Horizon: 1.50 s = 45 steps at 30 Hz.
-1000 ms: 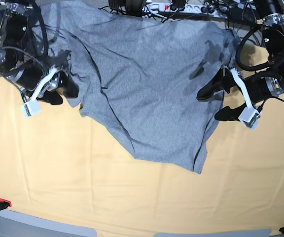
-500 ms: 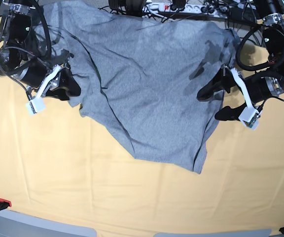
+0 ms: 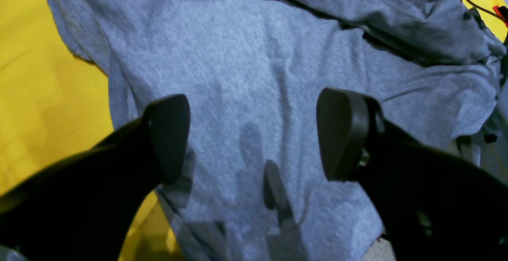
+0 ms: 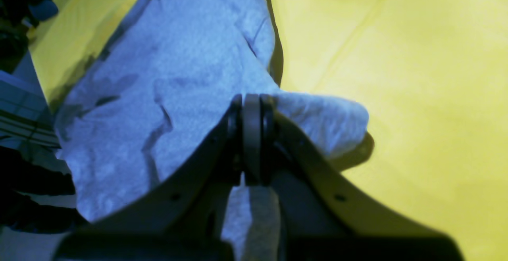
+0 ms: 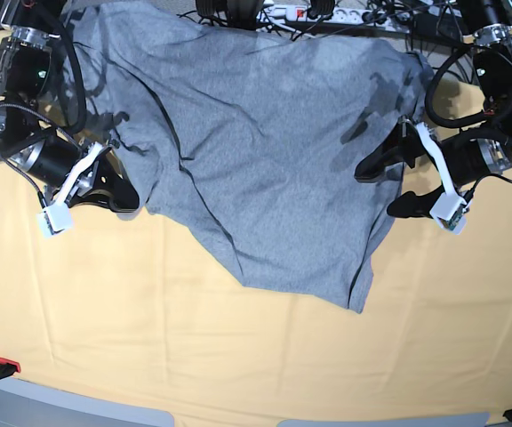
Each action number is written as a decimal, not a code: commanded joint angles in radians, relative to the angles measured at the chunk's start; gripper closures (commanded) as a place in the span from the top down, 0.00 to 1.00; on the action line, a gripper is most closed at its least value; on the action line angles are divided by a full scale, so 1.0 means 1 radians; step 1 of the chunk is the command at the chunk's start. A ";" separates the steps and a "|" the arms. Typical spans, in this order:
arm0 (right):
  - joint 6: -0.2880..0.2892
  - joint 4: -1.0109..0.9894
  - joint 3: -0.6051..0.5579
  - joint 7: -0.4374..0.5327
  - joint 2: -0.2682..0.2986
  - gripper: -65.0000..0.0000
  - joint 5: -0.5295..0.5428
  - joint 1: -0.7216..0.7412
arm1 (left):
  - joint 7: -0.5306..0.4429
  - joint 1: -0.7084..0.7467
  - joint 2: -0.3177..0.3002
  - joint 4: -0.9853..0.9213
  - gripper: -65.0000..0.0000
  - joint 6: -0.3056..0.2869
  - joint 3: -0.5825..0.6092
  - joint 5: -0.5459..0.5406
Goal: Layout the t-shirt on the table in an organized manner, then fold the t-shirt properly
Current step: 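Drag the held edge along the table with the right gripper to straighten it, then open the right gripper and release the shirt edge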
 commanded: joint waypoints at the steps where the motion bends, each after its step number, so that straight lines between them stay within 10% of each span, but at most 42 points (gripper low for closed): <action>1: 0.008 0.019 0.006 0.022 0.014 0.00 0.027 0.024 | -0.023 -0.014 -0.016 0.013 0.76 -0.005 -0.005 -0.008; 7: 0.008 0.031 0.008 0.022 0.062 0.00 0.003 0.090 | -0.022 -0.014 -0.016 0.013 0.76 -0.005 -0.005 -0.005; 21: 0.008 0.051 0.011 0.244 0.125 0.00 -0.472 0.142 | -0.023 -0.014 -0.016 0.013 0.76 -0.005 -0.005 -0.002; 31: -0.062 0.018 0.011 0.306 0.130 0.00 -0.594 0.217 | -0.022 -0.014 -0.016 0.013 0.76 -0.005 -0.005 -0.002; 45: 0.008 -0.476 -0.113 0.352 0.130 0.00 -0.611 0.512 | -0.022 -0.014 -0.016 0.013 0.76 -0.005 -0.005 0.003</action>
